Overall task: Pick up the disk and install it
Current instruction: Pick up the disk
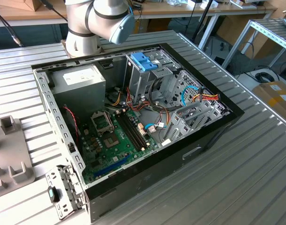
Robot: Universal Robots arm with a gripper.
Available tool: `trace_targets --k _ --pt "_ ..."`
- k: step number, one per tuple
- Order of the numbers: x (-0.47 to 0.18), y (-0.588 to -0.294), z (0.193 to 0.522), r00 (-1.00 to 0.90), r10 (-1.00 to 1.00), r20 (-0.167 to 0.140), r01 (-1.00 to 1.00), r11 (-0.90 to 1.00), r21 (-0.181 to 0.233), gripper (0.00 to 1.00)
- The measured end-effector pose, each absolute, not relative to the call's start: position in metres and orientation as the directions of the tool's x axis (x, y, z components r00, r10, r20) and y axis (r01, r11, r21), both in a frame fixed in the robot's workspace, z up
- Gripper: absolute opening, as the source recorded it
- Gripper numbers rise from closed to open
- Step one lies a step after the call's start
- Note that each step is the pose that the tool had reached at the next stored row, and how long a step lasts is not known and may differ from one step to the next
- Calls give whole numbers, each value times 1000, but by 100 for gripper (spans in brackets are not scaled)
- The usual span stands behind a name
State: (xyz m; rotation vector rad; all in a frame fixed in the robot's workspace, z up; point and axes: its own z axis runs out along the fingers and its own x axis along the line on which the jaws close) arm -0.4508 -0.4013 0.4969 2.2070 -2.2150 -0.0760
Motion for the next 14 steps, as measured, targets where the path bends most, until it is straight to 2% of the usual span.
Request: trace_targets --k 14 --pt "-445 -401 497 -4 -1000 -24 -999 3 44 37"
